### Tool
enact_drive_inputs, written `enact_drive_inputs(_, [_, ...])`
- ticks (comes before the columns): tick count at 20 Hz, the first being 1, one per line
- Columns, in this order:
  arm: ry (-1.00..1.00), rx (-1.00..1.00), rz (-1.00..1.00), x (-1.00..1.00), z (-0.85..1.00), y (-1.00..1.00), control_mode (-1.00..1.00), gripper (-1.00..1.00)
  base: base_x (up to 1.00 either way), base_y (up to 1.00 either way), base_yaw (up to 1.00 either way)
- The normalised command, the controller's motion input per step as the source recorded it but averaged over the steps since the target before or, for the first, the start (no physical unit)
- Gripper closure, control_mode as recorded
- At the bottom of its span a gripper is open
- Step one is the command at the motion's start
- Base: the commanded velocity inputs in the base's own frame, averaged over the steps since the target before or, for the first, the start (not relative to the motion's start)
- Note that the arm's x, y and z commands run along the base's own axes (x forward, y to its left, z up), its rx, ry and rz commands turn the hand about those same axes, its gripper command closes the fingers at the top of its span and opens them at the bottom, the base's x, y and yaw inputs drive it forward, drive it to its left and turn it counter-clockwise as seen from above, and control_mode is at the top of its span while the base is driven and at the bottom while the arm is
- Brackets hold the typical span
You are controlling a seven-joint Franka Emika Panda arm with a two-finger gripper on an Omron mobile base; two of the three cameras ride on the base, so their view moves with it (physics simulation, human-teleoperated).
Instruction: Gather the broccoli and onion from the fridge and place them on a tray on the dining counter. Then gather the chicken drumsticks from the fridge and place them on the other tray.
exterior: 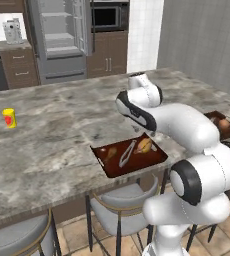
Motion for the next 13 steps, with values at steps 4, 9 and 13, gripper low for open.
enact_drive_inputs(4, [0.15, 0.05, 0.82, -0.57, -0.06, 0.0, -1.0, -1.0, 0.0, 0.0, 0.0])
enact_drive_inputs(9, [-0.05, 0.19, 0.48, -1.0, -0.17, -0.12, -1.0, -1.0, 0.0, 0.0, 0.0])
enact_drive_inputs(13, [-0.15, 0.25, 0.33, -1.0, 0.0, -0.46, -1.0, -1.0, 0.0, 0.0, 0.0])
